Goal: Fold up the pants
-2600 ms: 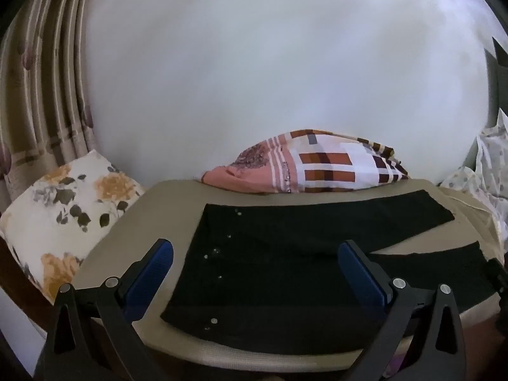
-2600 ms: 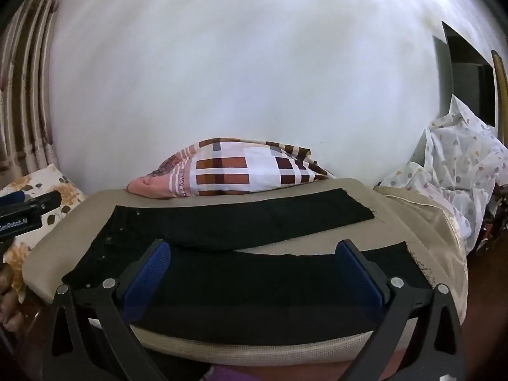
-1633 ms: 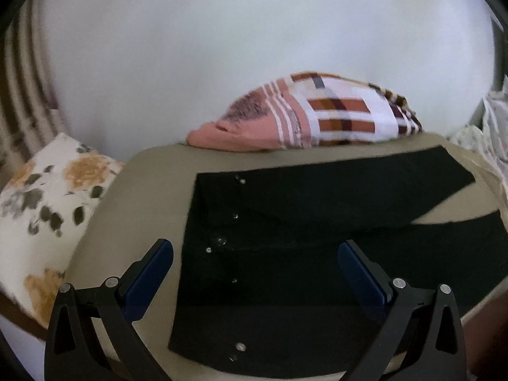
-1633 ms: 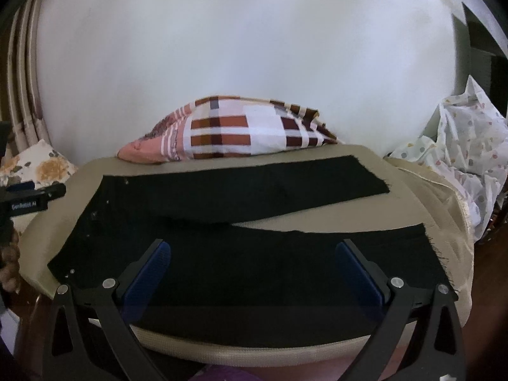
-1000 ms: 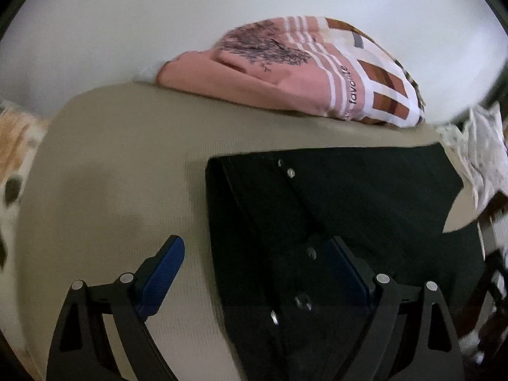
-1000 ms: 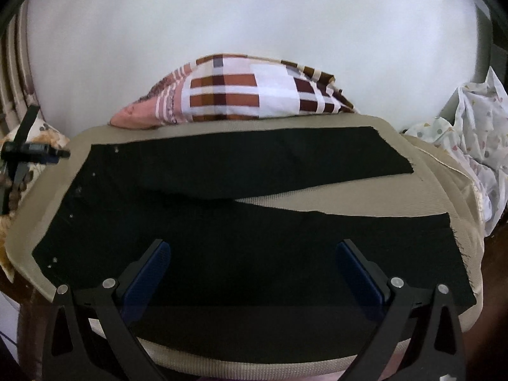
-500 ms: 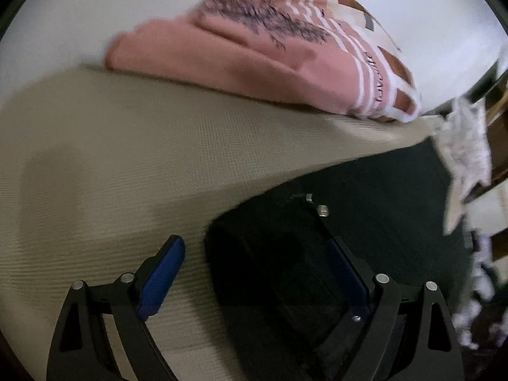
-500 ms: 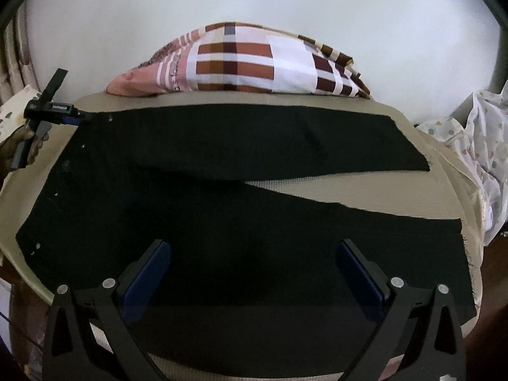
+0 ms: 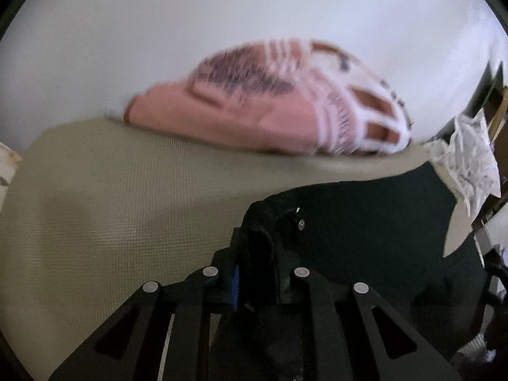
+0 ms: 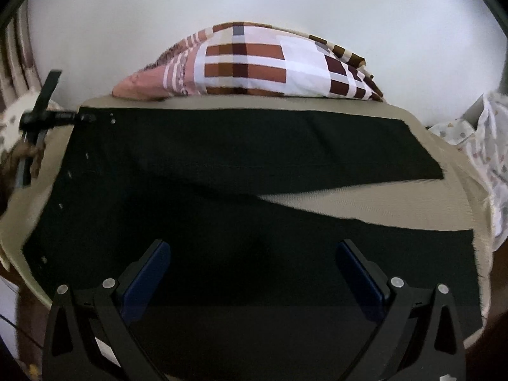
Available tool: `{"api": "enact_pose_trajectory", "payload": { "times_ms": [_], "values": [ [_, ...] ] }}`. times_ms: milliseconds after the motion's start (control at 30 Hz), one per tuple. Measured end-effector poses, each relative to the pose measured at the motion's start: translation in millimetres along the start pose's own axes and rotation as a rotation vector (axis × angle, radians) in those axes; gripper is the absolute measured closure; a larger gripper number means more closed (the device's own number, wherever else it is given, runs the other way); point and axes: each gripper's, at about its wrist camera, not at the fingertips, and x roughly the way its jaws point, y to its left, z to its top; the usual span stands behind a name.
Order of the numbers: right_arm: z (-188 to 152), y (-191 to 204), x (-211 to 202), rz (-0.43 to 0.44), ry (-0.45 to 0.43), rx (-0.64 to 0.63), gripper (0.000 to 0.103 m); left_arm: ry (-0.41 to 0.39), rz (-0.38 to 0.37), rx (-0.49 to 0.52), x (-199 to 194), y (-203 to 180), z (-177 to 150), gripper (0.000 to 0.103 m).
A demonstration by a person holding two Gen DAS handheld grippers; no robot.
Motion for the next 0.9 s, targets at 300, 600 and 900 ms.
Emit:
{"api": "enact_pose_trajectory", "payload": {
  "times_ms": [300,600,900],
  "values": [
    [85.4,-60.8,67.2,0.568,0.088,0.451,0.000,-0.171,-0.048,0.056,-71.5,-80.1,-44.8,0.088],
    [139.7,-64.0,165.7,0.704,0.250,0.666,0.010,-0.168,-0.080,-0.013,-105.5,-112.3,-89.2,0.088],
    [115.0,-53.9,159.8,0.576,0.258,0.608,0.093,-0.115,-0.066,-0.105,-112.9,-104.4,-111.8,0.087]
  ]
}}
